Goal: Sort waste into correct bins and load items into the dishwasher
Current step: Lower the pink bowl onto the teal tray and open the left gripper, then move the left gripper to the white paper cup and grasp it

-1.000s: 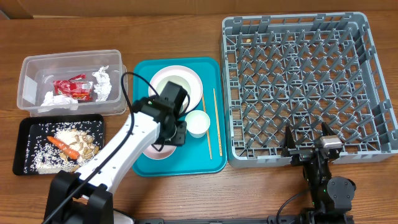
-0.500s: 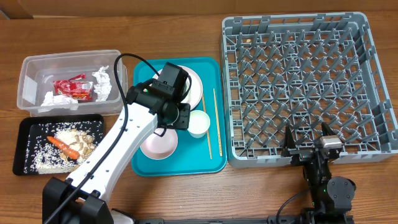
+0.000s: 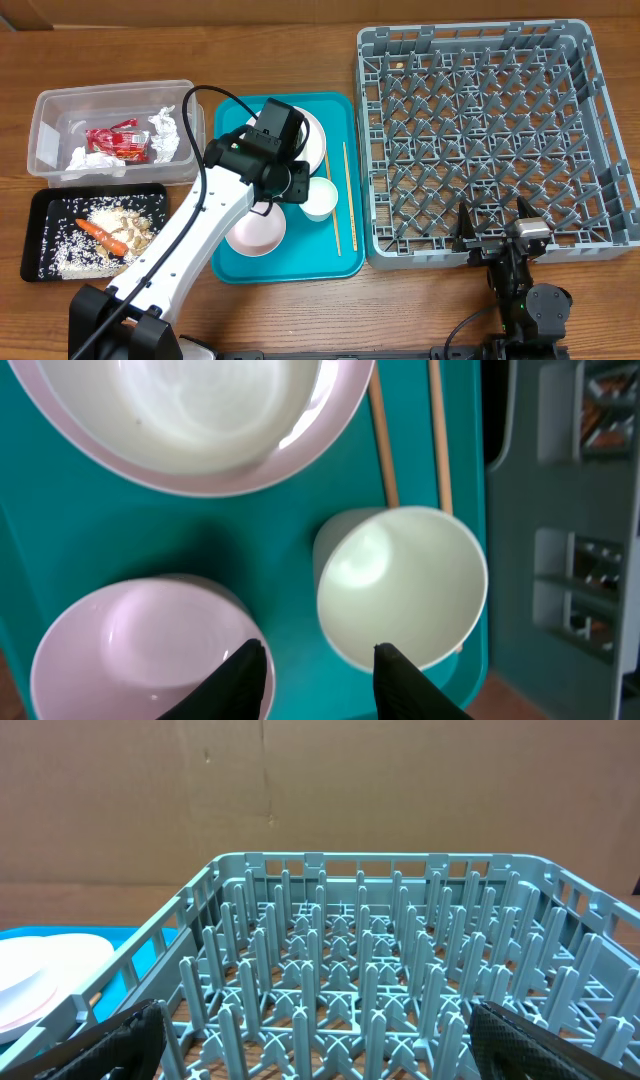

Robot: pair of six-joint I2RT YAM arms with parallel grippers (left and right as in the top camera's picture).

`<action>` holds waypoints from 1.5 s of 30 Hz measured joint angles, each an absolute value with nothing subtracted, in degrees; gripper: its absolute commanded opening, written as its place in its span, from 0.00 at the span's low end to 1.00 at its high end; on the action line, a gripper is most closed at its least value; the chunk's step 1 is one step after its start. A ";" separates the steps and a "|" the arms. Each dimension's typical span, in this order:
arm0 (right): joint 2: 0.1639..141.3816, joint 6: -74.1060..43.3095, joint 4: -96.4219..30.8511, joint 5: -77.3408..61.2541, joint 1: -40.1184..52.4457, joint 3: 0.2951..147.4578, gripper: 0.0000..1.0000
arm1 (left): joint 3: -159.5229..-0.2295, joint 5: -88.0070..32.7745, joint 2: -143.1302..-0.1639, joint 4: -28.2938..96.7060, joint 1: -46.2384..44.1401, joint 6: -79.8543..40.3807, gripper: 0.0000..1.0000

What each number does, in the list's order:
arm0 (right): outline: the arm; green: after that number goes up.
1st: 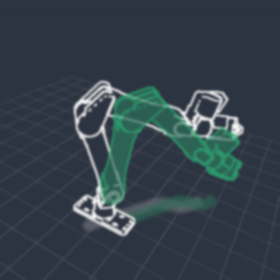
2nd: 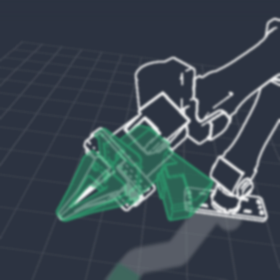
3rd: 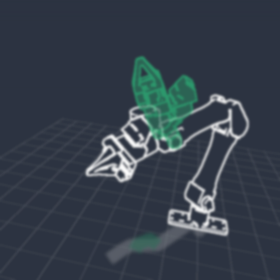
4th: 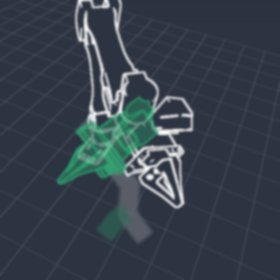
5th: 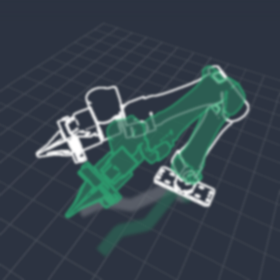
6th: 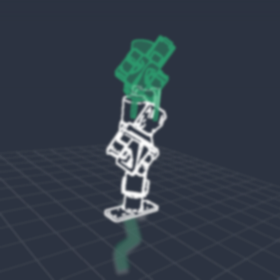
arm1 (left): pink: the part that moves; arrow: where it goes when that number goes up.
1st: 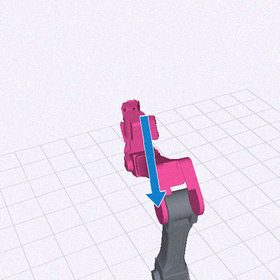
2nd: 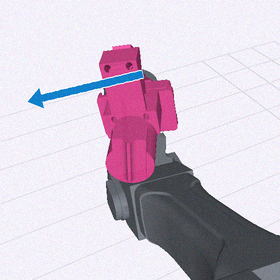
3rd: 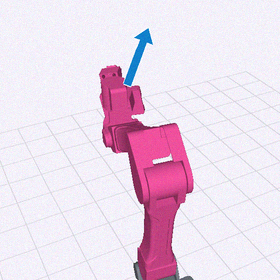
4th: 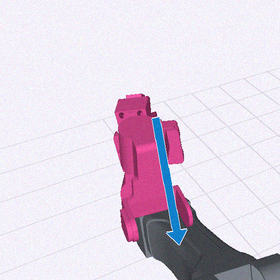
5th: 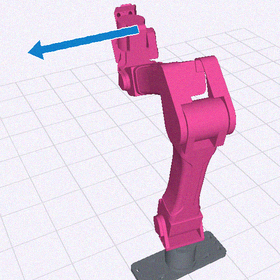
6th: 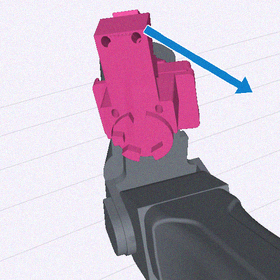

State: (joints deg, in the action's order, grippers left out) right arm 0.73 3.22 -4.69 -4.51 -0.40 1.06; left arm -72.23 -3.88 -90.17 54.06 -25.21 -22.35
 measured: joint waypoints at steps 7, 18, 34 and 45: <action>0.73 3.20 -4.73 -4.51 -0.40 1.06 1.00 | -68.14 -4.03 -92.03 49.23 -25.87 -25.15 0.37; 0.73 3.20 -4.73 -4.49 -0.40 1.06 1.00 | -67.29 -4.27 -99.31 47.51 -25.91 -27.18 0.11; 0.73 3.22 -4.73 -4.49 -0.40 1.06 1.00 | -67.44 -4.91 -99.94 47.35 -25.89 -27.05 0.22; 0.73 3.20 -4.71 -4.49 -0.40 1.06 1.00 | -71.35 -4.93 -99.94 49.25 -25.89 -26.81 0.16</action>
State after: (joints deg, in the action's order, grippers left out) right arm 0.73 3.20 -4.71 -4.49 -0.40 1.06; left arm -71.35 -4.93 -99.94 49.25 -25.89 -26.81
